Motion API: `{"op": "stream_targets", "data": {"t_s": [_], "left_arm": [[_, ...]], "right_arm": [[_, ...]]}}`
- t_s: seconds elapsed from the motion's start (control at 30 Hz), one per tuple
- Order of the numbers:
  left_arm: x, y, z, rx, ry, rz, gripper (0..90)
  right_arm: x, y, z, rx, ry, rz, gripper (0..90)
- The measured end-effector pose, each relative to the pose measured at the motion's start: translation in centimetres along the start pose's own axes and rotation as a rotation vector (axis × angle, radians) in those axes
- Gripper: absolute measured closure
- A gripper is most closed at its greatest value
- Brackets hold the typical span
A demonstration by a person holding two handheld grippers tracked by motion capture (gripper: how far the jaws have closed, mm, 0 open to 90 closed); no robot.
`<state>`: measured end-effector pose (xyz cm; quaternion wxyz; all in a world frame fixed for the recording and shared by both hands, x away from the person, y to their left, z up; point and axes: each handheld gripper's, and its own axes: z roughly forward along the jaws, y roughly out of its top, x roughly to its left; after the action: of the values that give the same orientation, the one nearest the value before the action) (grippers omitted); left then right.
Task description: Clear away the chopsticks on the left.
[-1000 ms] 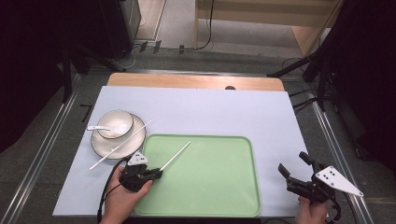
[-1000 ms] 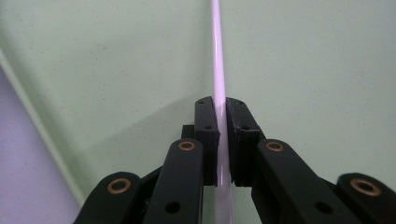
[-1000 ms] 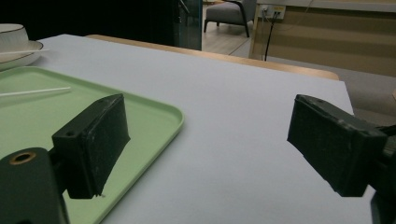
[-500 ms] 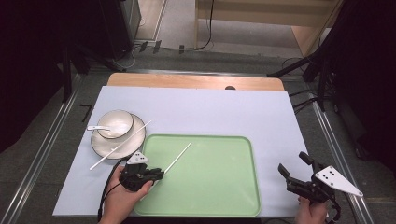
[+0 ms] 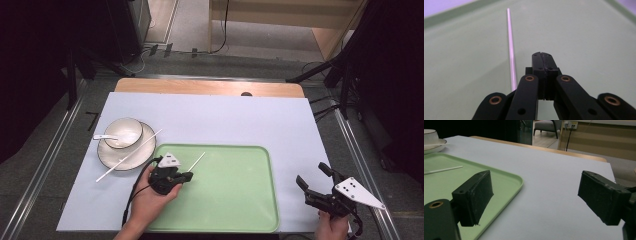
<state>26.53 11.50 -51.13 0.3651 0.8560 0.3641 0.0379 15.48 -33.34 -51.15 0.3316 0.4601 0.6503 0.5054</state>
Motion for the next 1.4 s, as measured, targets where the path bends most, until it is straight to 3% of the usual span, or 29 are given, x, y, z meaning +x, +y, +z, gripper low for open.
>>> {"op": "stream_targets", "data": {"t_s": [0.1,0.2,0.23,0.3,0.43,0.63,0.8,0.93,1.07,1.23,1.4], "left_arm": [[0.1,0.6,1.0,0.035,0.031,-0.021,90.0],[0.5,0.5,1.1,0.044,0.064,-0.039,90.0],[1.2,0.3,0.6,0.035,0.08,-0.071,90.0],[1.6,0.1,0.3,0.033,0.095,-0.084,90.0],[3.5,-1.1,-1.5,0.017,0.141,-0.15,90.0],[5.0,-2.6,-3.2,0.001,0.146,-0.209,90.0],[5.4,-3.0,-3.7,-0.008,0.152,-0.212,90.0],[4.9,-3.1,-3.7,0.009,0.133,-0.18,90.0],[4.3,-3.3,-3.9,0.03,0.139,-0.154,90.0],[5.1,-3.8,-4.6,0.025,0.123,-0.178,90.0],[5.1,-3.8,-4.6,0.028,0.118,-0.168,90.0]], "right_arm": [[0.0,0.0,-0.1,0.003,-0.006,-0.001,12.6],[0.0,-0.1,-0.2,0.002,-0.008,-0.004,12.6],[-0.1,-0.1,-0.2,0.003,-0.008,-0.002,12.6],[-0.1,-0.1,-0.2,0.004,-0.008,-0.001,12.6],[-0.1,-0.1,-0.1,0.007,-0.006,-0.001,12.6],[0.0,-0.1,0.0,0.009,-0.003,-0.005,12.6],[0.1,-0.1,0.3,0.011,0.002,-0.005,12.6],[0.0,-0.1,0.2,0.01,0.002,-0.002,12.6],[-0.1,-0.1,0.2,0.009,0.0,-0.001,12.7],[-0.1,0.0,0.0,0.004,0.0,0.001,12.6],[-0.1,0.0,0.1,0.004,0.002,-0.004,12.6]]}}
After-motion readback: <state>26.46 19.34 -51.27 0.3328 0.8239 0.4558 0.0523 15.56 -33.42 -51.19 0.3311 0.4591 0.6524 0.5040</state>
